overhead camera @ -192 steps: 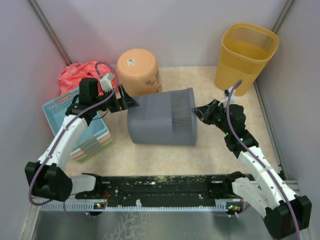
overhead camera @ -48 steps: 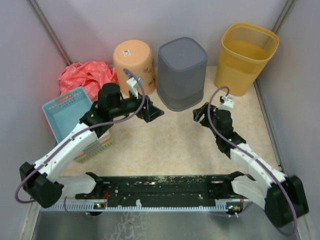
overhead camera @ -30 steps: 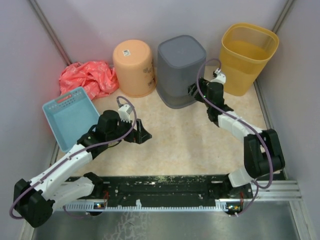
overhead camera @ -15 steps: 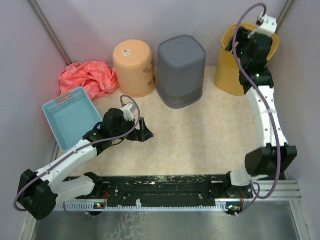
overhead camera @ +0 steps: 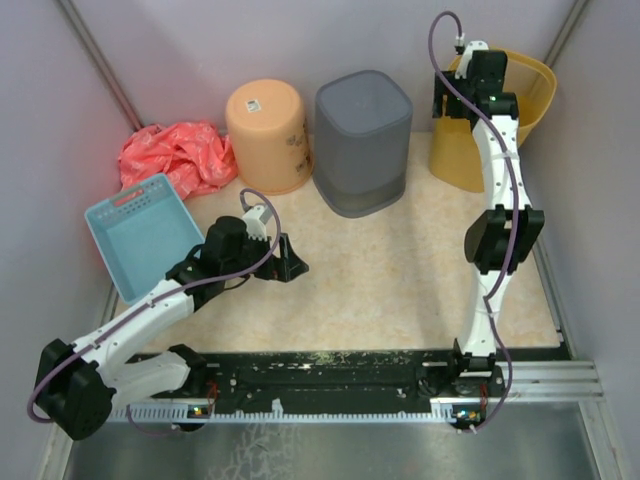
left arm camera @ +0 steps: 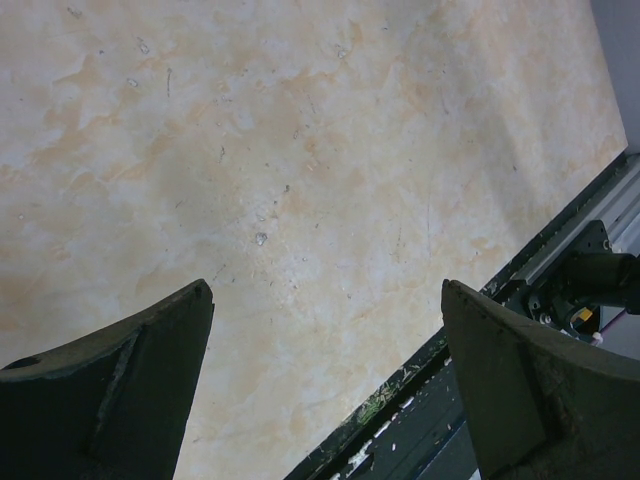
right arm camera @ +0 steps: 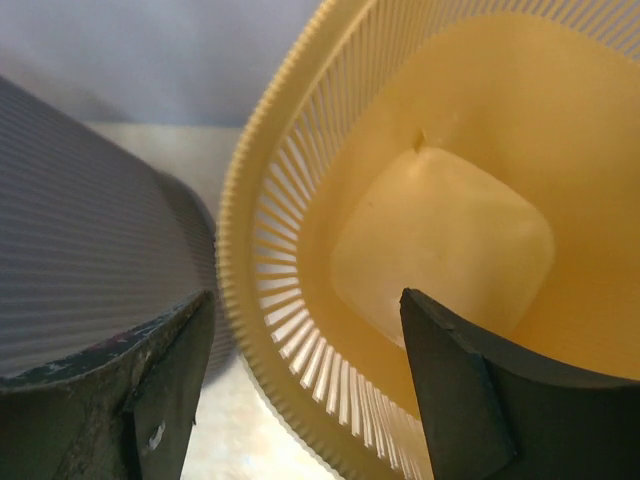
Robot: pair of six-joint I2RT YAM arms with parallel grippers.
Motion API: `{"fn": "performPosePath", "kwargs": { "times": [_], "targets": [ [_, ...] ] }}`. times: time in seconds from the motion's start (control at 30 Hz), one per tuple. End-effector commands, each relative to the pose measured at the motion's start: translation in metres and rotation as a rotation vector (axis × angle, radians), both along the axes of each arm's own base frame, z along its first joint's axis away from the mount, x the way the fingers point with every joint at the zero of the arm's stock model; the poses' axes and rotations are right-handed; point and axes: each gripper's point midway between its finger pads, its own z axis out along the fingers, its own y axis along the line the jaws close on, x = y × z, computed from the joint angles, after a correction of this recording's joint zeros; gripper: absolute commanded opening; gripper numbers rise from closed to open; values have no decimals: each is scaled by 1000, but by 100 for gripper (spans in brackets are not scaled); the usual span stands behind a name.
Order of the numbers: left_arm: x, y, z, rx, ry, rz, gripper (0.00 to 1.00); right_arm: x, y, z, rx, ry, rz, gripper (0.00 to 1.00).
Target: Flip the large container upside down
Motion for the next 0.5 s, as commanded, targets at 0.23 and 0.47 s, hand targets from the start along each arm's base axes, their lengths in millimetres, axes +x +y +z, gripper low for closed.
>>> {"fn": "performPosePath", "kwargs": {
  "times": [0.23,0.47],
  "targets": [
    [12,-15,18,-33,-49,-37,100,-53,-5,-3,-57,106,27,56],
    [17,-26,21,-41,-45,-75,100,-93,2,-4,21,115,11,17]
  ]
}}
